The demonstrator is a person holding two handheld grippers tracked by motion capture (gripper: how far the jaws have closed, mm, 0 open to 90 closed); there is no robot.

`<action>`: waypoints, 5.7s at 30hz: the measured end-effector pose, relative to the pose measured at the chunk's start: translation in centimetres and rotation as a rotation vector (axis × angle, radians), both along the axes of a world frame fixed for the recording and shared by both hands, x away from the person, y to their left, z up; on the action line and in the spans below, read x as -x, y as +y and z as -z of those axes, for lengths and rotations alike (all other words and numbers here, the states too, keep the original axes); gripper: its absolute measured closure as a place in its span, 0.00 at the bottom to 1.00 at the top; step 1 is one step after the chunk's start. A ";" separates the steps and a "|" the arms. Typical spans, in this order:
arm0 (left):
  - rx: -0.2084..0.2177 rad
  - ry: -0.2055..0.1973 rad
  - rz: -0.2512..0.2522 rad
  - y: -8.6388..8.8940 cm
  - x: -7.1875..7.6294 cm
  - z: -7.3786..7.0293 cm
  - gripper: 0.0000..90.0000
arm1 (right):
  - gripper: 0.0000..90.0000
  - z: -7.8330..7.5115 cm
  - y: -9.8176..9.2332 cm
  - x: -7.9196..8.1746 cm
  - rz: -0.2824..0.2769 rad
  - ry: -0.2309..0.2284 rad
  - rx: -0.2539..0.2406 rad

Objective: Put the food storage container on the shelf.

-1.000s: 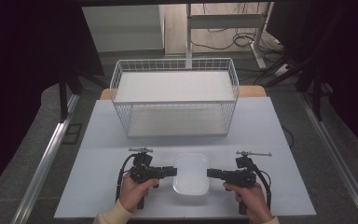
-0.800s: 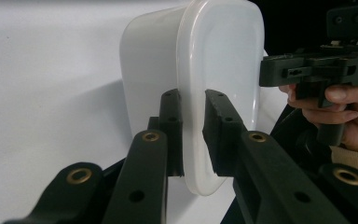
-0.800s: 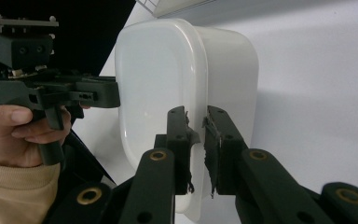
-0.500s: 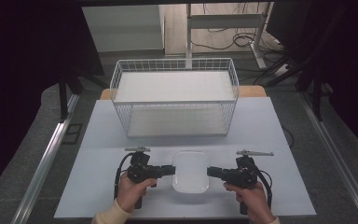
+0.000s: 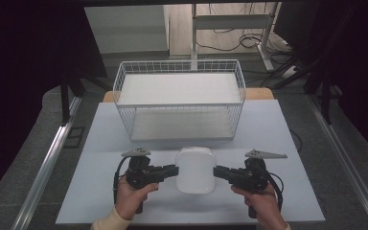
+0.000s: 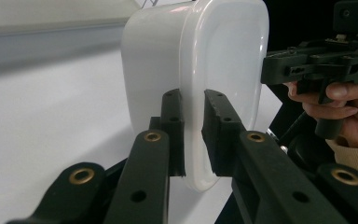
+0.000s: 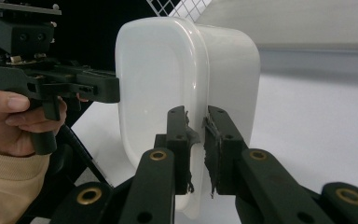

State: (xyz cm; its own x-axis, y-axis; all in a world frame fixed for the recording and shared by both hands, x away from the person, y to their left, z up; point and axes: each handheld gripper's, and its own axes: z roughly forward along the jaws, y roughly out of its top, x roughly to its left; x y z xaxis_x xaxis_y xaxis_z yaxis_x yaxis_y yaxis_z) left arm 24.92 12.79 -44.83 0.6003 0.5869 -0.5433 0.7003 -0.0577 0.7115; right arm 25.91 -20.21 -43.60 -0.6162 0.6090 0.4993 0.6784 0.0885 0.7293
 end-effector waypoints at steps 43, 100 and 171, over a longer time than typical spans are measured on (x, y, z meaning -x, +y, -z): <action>0.029 -0.121 -0.013 2.5 -4.7 -7.7 0.88 | 0.89 -7.9 2.1 -5.2 -0.038 -0.149 -0.011; -0.016 -0.173 -0.026 4.7 -13.4 -15.8 0.88 | 0.89 -15.8 5.0 -13.2 -0.024 -0.202 0.005; -0.116 -0.181 -0.143 7.2 -12.5 -13.4 0.33 | 0.31 -14.4 3.3 -13.0 0.042 -0.287 0.128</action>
